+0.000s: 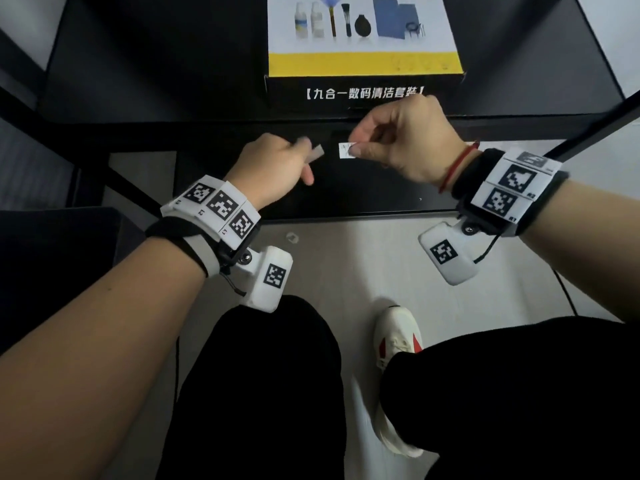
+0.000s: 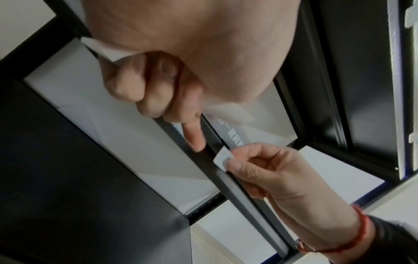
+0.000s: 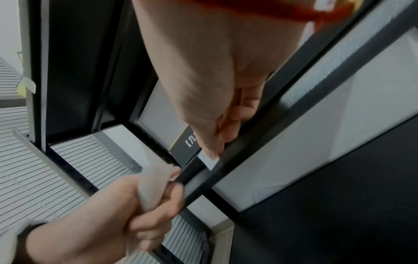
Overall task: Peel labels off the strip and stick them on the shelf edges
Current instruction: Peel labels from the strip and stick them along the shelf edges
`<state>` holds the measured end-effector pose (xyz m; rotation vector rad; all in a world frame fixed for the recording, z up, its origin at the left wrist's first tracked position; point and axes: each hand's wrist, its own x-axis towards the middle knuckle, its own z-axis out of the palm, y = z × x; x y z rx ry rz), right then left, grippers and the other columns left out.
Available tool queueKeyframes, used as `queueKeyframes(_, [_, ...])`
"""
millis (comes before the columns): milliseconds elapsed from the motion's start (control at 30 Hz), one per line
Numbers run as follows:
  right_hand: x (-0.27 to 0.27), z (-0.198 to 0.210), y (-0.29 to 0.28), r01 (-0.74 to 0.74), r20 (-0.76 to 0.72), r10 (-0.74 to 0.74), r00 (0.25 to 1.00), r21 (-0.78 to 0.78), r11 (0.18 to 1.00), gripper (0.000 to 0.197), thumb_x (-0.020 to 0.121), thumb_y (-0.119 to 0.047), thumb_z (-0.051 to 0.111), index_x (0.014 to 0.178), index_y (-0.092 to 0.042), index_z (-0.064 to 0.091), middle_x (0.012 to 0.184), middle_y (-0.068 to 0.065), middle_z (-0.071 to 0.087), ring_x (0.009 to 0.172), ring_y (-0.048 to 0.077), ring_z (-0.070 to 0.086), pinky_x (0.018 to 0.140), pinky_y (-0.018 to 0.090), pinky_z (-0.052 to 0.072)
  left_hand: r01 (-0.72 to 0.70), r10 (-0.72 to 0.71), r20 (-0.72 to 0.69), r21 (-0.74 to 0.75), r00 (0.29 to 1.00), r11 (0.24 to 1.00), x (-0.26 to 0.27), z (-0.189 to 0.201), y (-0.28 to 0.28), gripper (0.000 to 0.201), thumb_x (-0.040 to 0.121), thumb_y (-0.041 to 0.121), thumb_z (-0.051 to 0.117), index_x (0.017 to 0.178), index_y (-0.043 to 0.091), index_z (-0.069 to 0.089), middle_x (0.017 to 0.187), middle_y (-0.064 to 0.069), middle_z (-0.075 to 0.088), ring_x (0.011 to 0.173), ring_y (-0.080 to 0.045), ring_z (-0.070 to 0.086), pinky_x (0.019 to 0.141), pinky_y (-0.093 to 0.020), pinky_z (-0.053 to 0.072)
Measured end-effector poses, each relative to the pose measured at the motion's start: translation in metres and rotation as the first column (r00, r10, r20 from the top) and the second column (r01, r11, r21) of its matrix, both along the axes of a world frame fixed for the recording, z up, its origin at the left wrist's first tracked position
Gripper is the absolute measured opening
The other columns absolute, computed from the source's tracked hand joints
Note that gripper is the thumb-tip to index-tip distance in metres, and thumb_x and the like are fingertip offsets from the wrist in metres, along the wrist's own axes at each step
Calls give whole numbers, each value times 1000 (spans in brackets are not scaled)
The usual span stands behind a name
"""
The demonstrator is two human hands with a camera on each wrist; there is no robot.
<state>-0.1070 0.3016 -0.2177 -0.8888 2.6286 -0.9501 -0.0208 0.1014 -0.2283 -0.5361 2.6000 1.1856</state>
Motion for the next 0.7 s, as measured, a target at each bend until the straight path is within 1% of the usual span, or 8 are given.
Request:
queueKeyframes(100, [2, -14, -4, 40, -25, -42, 999, -89, 995, 27, 83, -24, 83, 105, -18, 70, 79, -4, 76, 60, 4, 65, 65, 8, 50, 59, -58, -121, 7, 991, 998, -2, -17, 6, 7, 93, 27, 67, 90, 29, 73, 65, 10, 67, 58, 1, 60, 63, -19, 41])
queueKeyframes(167, [-1, -20, -3, 78, -56, -87, 995, -142, 987, 35, 82, -25, 84, 107, -16, 62, 79, -3, 76, 62, 12, 68, 64, 10, 51, 55, -48, -251, 22, 967, 998, -6, -26, 10, 9, 91, 22, 71, 97, 26, 75, 61, 8, 68, 50, 6, 58, 64, -11, 40])
queueKeyframes(267, [-3, -22, 2, 107, -122, -131, 984, -186, 977, 42, 82, -27, 83, 105, -8, 54, 77, -6, 75, 61, 6, 68, 60, 8, 48, -23, 31, -393, 27, 919, 999, -11, -30, 20, 10, 92, 26, 72, 99, 25, 78, 59, 7, 65, 48, 6, 57, 63, 0, 37])
queueKeyframes(333, [-6, -23, 4, 117, -128, -148, 981, -220, 968, 41, 83, -26, 82, 104, -6, 52, 78, -5, 75, 56, -1, 65, 57, 8, 47, -69, 82, -450, 44, 889, 997, -15, -33, 28, 12, 92, 29, 71, 99, 24, 79, 54, 11, 60, 47, 7, 56, 60, -1, 37])
queueKeyframes(400, [-5, -24, 5, 109, -129, -144, 981, -246, 963, 38, 84, -25, 82, 100, -12, 50, 79, -3, 75, 55, -3, 64, 56, 7, 46, -95, 115, -499, 66, 859, 993, -18, -36, 36, 13, 93, 30, 70, 98, 23, 80, 52, 13, 58, 47, 5, 55, 60, -6, 39])
queueKeyframes(533, [-2, -26, 1, 81, -133, -124, 983, -289, 954, 41, 85, -24, 81, 96, -19, 42, 78, -4, 75, 54, -1, 63, 55, 7, 43, -121, 165, -556, 115, 814, 986, -22, -42, 41, 13, 91, 31, 71, 92, 24, 81, 57, 3, 68, 52, -9, 61, 64, -19, 52])
queueKeyframes(600, [-2, -26, 0, 76, -141, -122, 982, -291, 954, 41, 85, -25, 81, 95, -19, 42, 78, -4, 75, 55, 1, 63, 55, 8, 44, -141, 188, -565, 125, 804, 982, -24, -44, 39, 14, 91, 33, 71, 92, 23, 81, 61, 6, 71, 56, -6, 65, 68, -23, 57])
queueKeyframes(700, [-1, -29, -3, 92, -147, -138, 979, -284, 954, 39, 85, -24, 81, 95, -20, 43, 77, -4, 75, 56, -3, 64, 58, 7, 44, -151, 200, -547, 133, 813, 980, -24, -48, 38, 15, 91, 33, 71, 93, 23, 81, 67, 11, 74, 63, -4, 70, 75, -31, 61])
